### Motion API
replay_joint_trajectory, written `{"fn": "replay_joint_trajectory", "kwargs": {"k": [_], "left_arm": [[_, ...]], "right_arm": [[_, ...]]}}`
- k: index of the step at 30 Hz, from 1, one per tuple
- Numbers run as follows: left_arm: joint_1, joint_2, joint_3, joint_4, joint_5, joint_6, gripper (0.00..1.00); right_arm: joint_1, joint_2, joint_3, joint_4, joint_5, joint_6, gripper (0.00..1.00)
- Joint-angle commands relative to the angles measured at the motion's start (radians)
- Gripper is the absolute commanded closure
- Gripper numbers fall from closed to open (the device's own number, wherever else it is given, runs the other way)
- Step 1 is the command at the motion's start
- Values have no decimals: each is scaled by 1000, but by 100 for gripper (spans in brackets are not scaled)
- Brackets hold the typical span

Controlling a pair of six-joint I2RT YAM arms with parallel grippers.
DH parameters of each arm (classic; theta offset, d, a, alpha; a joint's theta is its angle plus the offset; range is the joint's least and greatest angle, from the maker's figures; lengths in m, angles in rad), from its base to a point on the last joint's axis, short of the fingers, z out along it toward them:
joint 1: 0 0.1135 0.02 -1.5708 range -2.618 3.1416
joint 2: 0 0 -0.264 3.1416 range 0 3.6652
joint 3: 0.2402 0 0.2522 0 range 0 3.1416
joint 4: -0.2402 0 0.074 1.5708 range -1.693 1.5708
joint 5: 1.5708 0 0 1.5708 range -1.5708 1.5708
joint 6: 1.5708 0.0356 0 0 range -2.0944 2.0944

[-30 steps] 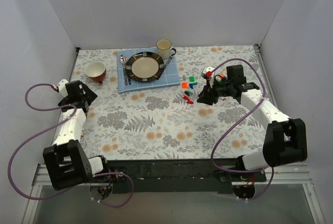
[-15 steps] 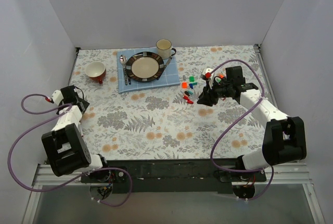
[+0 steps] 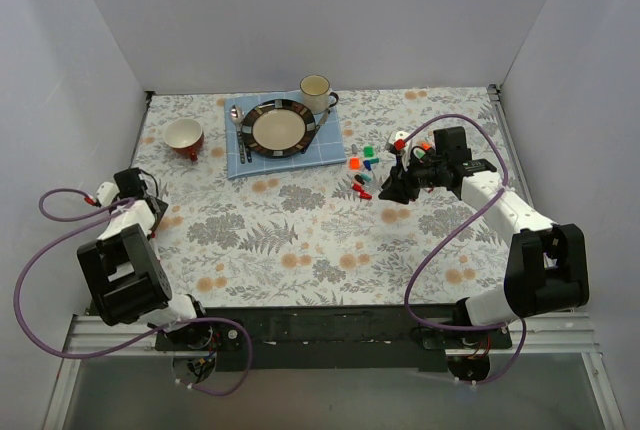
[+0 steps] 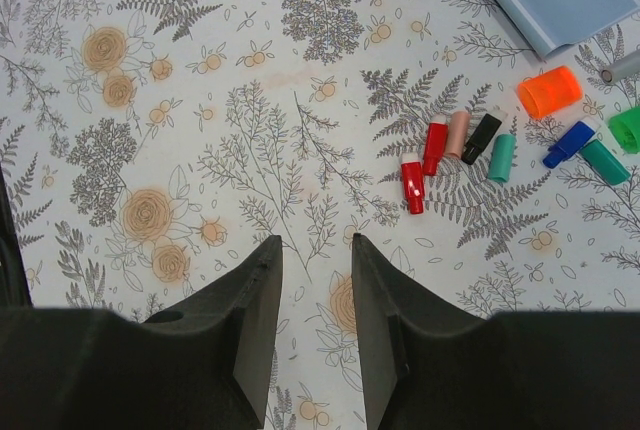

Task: Open the pen caps

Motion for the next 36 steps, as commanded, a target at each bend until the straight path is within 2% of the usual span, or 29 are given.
{"fn": "replay_joint_trajectory", "kwargs": {"k": [1,6,11,21,31,36], "left_arm": [[18,40,9,-32,-8,-36,44],[18,36,1,-27,2,-42,48],[19,59,9,-36,37,-50,61],[19,74,13,-33,116,-35,68],[18,88,6,11,266,4,73],[19,111,12,10,283,16,66]], "right_arm": [[-1,-10,5,-5,-21,-15,59],[-3,-18,5,-5,-25,-15,59],[-3,-22,5,-5,-26,-17,59],[-4,-27,3,-2,-25,-17,59],[-6,-27,1,-2,-25,-17,59],[-7,-29,1,0,-26,-17,59]]}}
